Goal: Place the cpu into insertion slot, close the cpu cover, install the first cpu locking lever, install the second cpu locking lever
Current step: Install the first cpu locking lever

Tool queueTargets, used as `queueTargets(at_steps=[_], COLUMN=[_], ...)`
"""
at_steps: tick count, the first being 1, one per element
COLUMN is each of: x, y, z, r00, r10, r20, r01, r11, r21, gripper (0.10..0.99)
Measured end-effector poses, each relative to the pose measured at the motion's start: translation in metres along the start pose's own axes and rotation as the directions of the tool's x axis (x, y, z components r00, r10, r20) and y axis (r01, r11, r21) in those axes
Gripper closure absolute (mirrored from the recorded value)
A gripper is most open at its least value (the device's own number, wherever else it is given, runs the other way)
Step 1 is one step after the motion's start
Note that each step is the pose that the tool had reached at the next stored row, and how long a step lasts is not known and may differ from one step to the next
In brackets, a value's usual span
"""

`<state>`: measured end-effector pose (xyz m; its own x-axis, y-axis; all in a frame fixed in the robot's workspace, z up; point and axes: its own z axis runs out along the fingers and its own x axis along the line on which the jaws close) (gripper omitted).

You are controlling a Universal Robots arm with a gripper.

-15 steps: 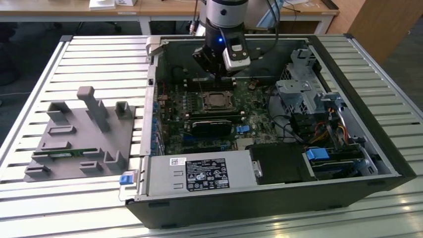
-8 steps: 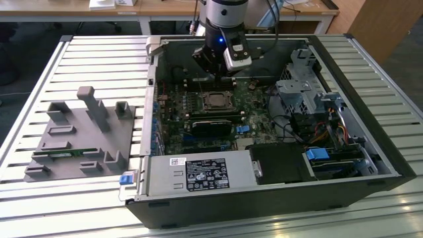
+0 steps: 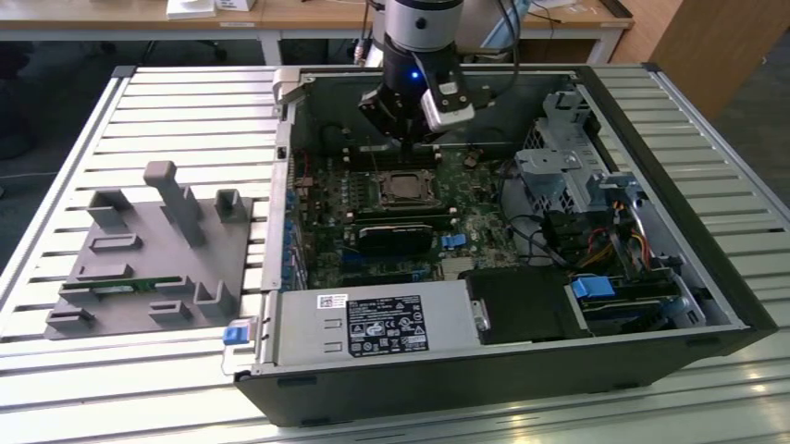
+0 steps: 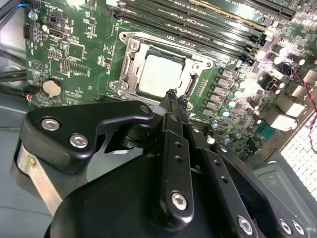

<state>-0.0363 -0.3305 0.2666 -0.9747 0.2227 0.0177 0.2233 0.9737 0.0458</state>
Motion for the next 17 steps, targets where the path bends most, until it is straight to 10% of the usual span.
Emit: queueTargets(at_steps=[17], x=[0.0068], y=[-0.0016], z=[0.0006], r00=[0.9955], r10=[-0.094], r20=[0.0122], r01=[0.094], r11=[0.9956], r21=[-0.007], gripper=[0.98])
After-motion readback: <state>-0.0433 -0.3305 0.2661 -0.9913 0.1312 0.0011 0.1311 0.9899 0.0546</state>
